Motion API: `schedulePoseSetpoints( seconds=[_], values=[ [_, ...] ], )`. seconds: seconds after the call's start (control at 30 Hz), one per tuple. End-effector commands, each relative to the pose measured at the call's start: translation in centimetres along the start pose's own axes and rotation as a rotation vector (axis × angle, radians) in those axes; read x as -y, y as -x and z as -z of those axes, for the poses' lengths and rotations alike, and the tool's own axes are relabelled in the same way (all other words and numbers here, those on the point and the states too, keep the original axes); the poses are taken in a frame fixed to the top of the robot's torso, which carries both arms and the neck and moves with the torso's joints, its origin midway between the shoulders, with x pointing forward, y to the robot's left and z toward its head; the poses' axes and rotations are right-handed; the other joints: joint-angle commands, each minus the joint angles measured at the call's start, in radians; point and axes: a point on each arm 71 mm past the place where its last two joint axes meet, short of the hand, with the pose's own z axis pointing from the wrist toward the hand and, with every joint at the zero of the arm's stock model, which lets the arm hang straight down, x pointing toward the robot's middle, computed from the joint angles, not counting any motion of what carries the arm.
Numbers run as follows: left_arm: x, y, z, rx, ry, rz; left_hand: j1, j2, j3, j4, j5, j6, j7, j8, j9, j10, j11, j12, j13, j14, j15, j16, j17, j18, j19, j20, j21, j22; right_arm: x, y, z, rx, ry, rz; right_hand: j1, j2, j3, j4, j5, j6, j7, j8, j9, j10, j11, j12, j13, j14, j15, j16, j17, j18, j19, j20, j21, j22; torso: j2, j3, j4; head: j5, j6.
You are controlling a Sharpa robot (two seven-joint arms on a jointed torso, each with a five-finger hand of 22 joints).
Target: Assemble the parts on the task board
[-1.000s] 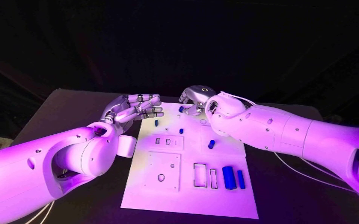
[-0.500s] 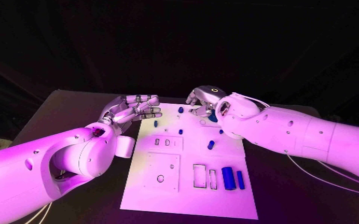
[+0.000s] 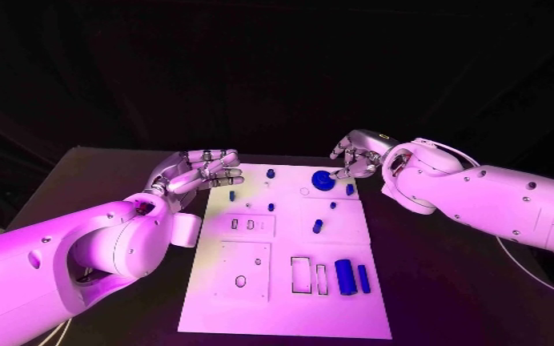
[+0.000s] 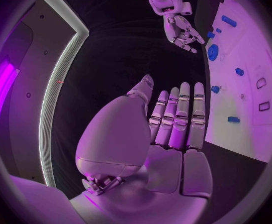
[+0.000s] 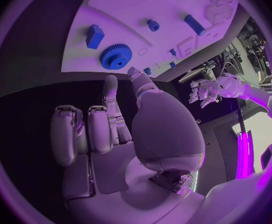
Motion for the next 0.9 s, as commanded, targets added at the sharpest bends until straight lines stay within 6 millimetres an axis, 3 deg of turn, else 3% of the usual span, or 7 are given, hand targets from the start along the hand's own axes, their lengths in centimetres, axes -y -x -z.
schedulePoseSetpoints(
  seconds=[0.03, 0.4, 0.9],
  values=[
    [0.1, -0.2, -0.1, -0.022, -0.006, 0.008, 0.006, 0.005, 0.001, -0.006, -0.001, -0.001, 0.008, -0.006, -0.001, 0.000, 0.003, -0.003, -0.001, 0.002, 0.008, -0.006, 0.001, 0.013, 0.002, 0.003, -0.003, -0.001, 0.7, -0.5, -0.2, -0.079, -0.049, -0.046, 0.025, 0.020, -0.046, 0.027, 0.014, -0.019, 0.007, 0.023, 0.008, -0.041, 0.003, 0.187, 0.195, 0.045, 0.002, 0.026, 0.042, -0.015, 0.009, 0.003, 0.011, 0.083, 0.001, 0.0006, -0.0015, -0.004, -0.001],
    [0.1, 0.0, -0.2, -0.019, -0.005, 0.007, 0.006, 0.005, 0.001, -0.006, -0.001, -0.001, 0.008, -0.006, -0.001, 0.000, 0.003, -0.003, -0.001, 0.002, 0.008, -0.006, 0.001, 0.013, 0.002, 0.003, -0.003, -0.001, 0.5, -1.7, -1.5, -0.109, -0.064, -0.048, 0.075, 0.050, -0.116, 0.079, 0.027, -0.055, 0.016, 0.080, 0.024, 0.054, 0.009, 0.540, 0.570, 0.068, 0.013, 0.108, 0.188, -0.030, 0.047, 0.014, 0.050, 0.146, 0.000, -0.0021, 0.0035, -0.005, -0.010],
    [0.0, 0.0, -0.3, -0.018, -0.004, 0.007, 0.006, 0.005, 0.001, -0.006, -0.001, -0.001, 0.008, -0.006, -0.001, 0.000, 0.003, -0.003, -0.001, 0.002, 0.008, -0.006, 0.001, 0.013, 0.002, 0.003, -0.003, -0.001, -0.2, -3.0, -2.2, -0.145, -0.051, -0.029, 0.088, 0.062, -0.130, 0.089, 0.031, -0.058, 0.017, 0.098, 0.028, 0.107, 0.011, 0.633, 0.673, 0.078, 0.016, 0.136, 0.243, -0.039, 0.072, 0.018, 0.075, 0.183, 0.000, -0.0025, 0.0010, -0.003, -0.019]
  ],
)
